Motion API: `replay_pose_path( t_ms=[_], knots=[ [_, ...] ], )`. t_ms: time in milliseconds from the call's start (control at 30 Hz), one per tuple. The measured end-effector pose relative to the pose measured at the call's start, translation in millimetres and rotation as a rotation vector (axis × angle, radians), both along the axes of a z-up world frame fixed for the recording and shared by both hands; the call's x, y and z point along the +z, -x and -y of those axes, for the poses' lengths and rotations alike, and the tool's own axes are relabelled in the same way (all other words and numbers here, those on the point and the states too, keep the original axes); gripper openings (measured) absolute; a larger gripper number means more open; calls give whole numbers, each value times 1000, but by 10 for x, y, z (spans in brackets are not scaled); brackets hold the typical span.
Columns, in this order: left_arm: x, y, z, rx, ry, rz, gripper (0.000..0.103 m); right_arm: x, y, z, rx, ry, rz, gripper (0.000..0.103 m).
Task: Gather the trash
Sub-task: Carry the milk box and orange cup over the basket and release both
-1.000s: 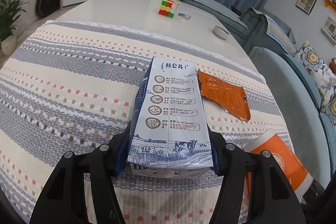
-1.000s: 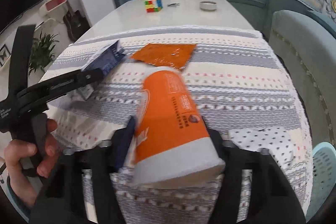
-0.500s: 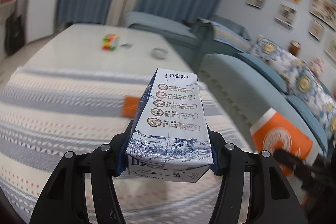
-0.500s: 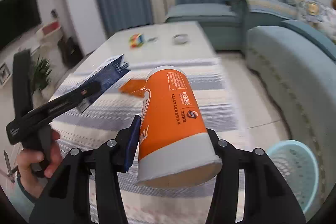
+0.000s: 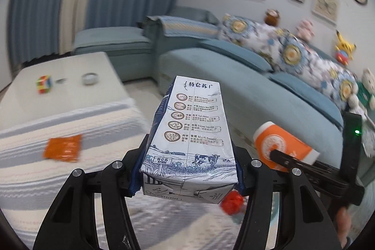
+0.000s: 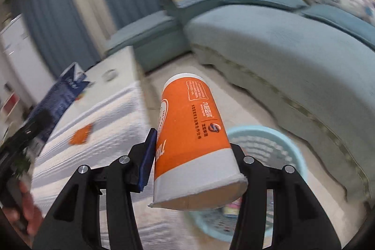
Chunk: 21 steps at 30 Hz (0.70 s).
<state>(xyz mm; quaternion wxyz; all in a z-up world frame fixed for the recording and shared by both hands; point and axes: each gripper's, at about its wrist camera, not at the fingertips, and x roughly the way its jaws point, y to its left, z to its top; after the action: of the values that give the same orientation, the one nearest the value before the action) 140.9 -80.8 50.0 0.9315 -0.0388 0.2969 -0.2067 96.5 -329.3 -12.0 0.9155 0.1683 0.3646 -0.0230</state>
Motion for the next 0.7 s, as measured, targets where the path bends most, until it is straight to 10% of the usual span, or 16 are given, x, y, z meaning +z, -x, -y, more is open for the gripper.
replay_pose_path(
  t_ms=[367,700],
  knots=[
    [-728,-241,1036,-125,-60,-182,56,-673,-9,764,-203,-46,-220,48],
    [-878,-196,957,-129,-63,-209,73,-740,34,870,-224,-47,-231,54]
  ],
)
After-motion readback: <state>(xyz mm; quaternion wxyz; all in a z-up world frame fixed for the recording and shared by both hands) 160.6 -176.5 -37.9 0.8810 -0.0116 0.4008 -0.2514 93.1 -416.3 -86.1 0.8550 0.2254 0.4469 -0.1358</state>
